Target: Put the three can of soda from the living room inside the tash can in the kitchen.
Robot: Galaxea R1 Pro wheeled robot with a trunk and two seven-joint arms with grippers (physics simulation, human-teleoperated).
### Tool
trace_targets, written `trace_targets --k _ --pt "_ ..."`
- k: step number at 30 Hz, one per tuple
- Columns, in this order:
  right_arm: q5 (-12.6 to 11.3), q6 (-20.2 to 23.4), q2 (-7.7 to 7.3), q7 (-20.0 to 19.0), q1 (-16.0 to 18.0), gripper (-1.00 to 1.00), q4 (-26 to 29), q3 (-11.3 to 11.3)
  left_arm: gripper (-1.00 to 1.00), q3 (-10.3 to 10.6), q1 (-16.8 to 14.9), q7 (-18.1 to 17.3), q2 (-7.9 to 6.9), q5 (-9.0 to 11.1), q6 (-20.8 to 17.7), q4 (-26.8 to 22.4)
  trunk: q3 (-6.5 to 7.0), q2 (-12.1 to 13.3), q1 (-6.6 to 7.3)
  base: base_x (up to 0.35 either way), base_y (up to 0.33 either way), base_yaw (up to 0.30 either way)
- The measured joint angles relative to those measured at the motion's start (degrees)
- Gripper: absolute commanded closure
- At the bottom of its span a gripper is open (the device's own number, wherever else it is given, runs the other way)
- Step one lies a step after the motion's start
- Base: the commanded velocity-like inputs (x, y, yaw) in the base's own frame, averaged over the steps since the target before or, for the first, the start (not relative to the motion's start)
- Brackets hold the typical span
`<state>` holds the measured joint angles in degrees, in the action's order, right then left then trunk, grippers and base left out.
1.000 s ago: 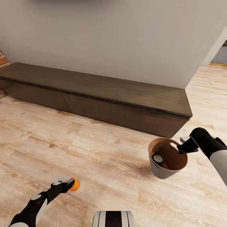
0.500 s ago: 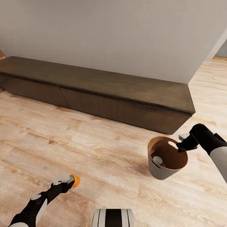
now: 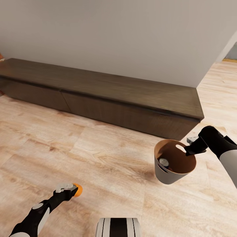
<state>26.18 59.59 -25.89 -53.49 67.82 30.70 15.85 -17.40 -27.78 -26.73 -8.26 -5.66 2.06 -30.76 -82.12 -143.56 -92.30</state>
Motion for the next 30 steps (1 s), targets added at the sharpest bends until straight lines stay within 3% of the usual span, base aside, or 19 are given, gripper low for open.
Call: trace_targets --k 30 --pt "0.2 0.0 0.02 0.0 0.0 1.00 -0.2 0.1 -1.00 0.0 0.0 0.0 0.09 0.1 0.0 0.0 -0.66 0.0 -0.08 0.005 -0.004 0.000"
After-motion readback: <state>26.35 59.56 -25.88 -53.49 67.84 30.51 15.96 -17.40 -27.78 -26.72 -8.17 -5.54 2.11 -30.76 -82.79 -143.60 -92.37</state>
